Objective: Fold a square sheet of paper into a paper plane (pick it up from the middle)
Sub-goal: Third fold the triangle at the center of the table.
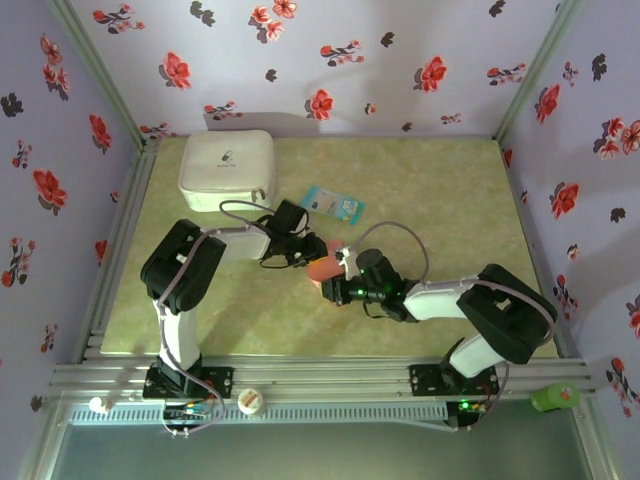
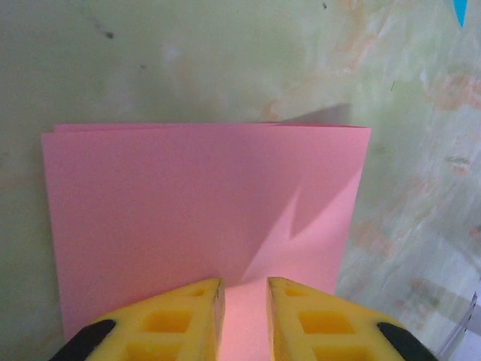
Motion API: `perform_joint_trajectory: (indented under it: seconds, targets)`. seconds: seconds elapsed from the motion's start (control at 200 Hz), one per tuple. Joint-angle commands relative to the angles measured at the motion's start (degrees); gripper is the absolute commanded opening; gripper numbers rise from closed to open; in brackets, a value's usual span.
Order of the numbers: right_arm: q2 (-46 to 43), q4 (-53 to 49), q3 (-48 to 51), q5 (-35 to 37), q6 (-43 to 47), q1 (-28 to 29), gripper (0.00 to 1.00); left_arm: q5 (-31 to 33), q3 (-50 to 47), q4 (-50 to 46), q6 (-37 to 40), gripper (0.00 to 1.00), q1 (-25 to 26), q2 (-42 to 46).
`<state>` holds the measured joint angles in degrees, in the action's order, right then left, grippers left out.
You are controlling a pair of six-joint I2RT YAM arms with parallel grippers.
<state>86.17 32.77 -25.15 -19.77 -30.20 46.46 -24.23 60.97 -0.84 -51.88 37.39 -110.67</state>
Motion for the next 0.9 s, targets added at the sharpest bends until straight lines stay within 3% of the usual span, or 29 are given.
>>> perform_joint_trajectory:
  seconds: [0.0,0.32,0.89]
  targets:
    - [-1.79,0.19,1.21,-1.22,-0.27,-0.93,0.17,0.27,-0.06,-1.71,0.44,0.23,0.51,-2.24]
    - [-0.81,-1.06,0.9,-4.29,1.34,-2.45,0.04,0.25,0.47,-2.32,0.89,0.23,0.49,-2.41]
    - [3.47,-12.43,-6.7,-0.49,3.87,-5.27,0.02,0.08,1.26,-4.34,3.43,0.22,0.58,-2.63]
